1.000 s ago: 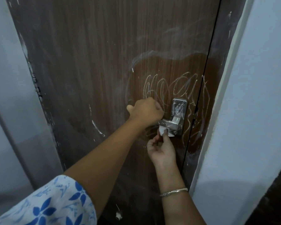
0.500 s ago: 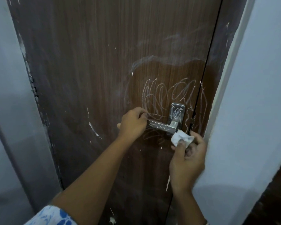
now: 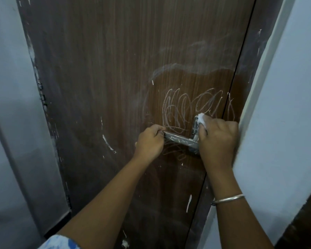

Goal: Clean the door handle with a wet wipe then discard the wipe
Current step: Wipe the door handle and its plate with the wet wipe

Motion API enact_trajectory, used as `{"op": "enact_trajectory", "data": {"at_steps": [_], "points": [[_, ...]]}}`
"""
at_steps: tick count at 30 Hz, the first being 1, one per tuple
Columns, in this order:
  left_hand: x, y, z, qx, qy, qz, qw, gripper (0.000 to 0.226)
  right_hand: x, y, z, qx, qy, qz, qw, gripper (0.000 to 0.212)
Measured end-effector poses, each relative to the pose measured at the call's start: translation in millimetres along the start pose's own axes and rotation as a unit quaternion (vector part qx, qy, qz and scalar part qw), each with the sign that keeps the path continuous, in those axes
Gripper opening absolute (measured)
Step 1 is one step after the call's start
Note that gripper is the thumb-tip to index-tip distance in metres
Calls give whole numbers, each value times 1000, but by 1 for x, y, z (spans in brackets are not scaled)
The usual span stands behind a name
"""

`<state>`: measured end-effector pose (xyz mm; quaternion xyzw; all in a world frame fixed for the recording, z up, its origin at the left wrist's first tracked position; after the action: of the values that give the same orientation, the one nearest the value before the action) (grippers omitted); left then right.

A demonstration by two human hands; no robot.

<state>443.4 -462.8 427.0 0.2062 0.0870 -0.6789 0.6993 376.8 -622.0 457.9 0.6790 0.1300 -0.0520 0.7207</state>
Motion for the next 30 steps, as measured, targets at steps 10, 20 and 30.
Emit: {"op": "enact_trajectory", "data": {"at_steps": [10, 20, 30], "points": [[-4, -1, -2, -1, -12, -4, 1000, 26, 17, 13, -11, -64, 23, -53, 996, 15], [-2, 1, -5, -5, -31, 6, 999, 31, 11, 13, -8, 3, 54, -26, 998, 10], [-2, 3, -9, 1, -39, 2, 999, 30, 3, 6, 4, 58, 48, 11, 997, 13]]}}
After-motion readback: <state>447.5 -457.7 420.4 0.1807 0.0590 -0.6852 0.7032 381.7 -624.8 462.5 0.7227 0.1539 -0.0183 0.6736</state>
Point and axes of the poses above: each hand's wrist, its own y-axis towards the middle knuckle, its own x-axis out of the palm, z = x × y, the point moved 4 cm from there along y, towards the middle knuckle, and after that the axes turned 11 degrees about -x, right-handed, at the moved point
